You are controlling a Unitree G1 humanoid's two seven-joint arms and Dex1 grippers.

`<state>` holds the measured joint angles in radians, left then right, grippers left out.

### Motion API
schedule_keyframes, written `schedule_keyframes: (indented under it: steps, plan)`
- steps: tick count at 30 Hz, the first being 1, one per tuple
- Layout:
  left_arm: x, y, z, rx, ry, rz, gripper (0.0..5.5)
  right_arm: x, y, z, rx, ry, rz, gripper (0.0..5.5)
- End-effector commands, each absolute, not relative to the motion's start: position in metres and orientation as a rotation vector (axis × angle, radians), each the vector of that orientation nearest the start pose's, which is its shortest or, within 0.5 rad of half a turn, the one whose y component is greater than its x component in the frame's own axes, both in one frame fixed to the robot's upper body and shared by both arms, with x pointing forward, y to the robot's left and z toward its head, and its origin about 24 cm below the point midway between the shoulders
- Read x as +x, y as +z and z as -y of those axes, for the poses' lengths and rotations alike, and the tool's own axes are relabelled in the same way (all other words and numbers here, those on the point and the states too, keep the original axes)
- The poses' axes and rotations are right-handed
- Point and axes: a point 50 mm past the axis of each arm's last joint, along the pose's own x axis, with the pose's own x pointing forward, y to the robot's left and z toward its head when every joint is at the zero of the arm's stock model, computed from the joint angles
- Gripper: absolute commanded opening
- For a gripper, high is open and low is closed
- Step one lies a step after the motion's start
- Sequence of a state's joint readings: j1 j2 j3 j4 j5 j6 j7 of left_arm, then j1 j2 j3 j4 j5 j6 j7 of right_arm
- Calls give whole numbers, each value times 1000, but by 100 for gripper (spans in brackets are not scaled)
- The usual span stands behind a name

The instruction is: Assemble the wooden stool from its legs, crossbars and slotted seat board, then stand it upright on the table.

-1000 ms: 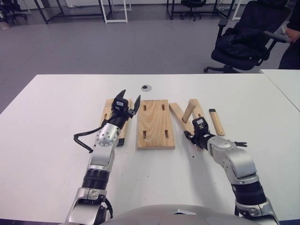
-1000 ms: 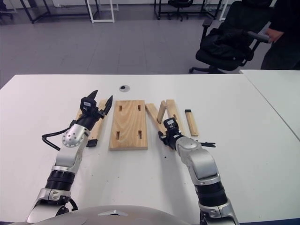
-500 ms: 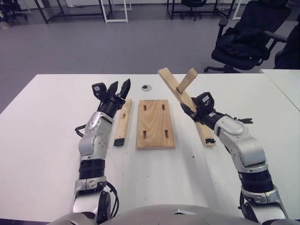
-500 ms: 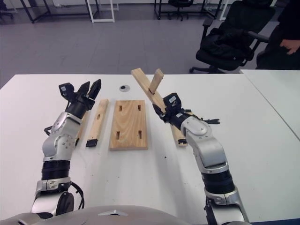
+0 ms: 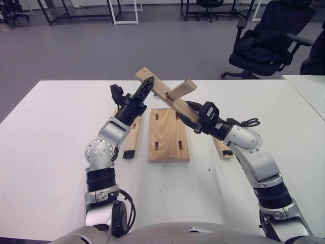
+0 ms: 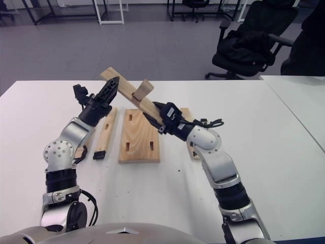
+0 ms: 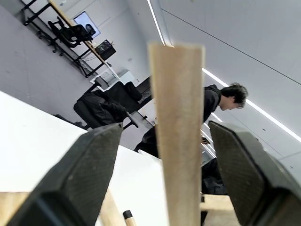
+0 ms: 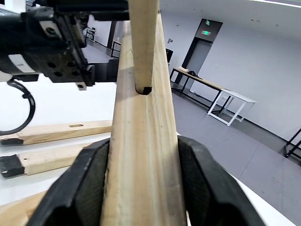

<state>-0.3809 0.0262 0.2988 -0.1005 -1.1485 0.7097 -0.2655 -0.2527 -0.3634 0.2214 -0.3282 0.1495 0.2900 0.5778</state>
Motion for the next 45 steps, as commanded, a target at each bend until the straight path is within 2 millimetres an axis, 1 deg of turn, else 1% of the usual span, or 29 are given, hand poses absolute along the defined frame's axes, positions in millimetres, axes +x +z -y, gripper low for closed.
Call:
schedule_keyframes:
  steps: [1, 3, 4, 6, 9, 12, 16, 18, 19, 22, 25, 27, 30, 32, 35, 38, 42, 45]
  plan:
    - [290, 147, -134, -1040, -726, 26, 317, 257, 139, 101, -326, 903, 185, 207]
    - [288, 143, -137, -1027, -692, 17, 280, 252, 136, 100, -315, 905, 183, 207]
    - [284, 140, -137, -1049, -673, 11, 253, 250, 134, 98, -318, 920, 182, 207]
    - [279, 133, -136, -1047, -617, 7, 218, 248, 128, 94, -343, 955, 173, 207]
    - [279, 137, -132, -1046, -593, 27, 166, 246, 122, 93, -366, 970, 166, 207]
    - [279, 136, -135, -1066, -570, 38, 109, 246, 120, 92, -380, 973, 175, 207]
    - [277, 138, -134, -1090, -576, 48, 107, 243, 117, 90, -354, 1002, 168, 207]
    - [273, 138, -136, -1100, -560, 51, 106, 239, 114, 90, -340, 1004, 162, 207]
    - [271, 137, -137, -1103, -545, 48, 106, 238, 113, 90, -339, 997, 163, 244]
    - [262, 133, -147, -1084, -473, 41, 100, 238, 108, 90, -362, 995, 149, 307]
    - [253, 130, -161, -975, -339, 24, 100, 235, 102, 95, -383, 950, 131, 365]
    - [243, 135, -173, -876, -239, 46, 100, 236, 100, 107, -392, 868, 108, 388]
    - [225, 147, -182, -758, -179, 84, 100, 241, 89, 132, -439, 721, 44, 388]
    - [216, 150, -185, -683, -144, 90, 100, 242, 83, 141, -451, 655, 15, 388]
    - [219, 143, -182, -635, -117, 75, 100, 241, 76, 140, -448, 619, 2, 388]
    - [222, 127, -181, -574, -63, 49, 100, 243, 75, 137, -445, 613, 5, 388]
    - [225, 114, -176, -590, -19, 35, 100, 242, 72, 134, -440, 615, 1, 388]
    - [226, 110, -174, -594, -4, 27, 100, 241, 66, 133, -472, 616, -25, 388]
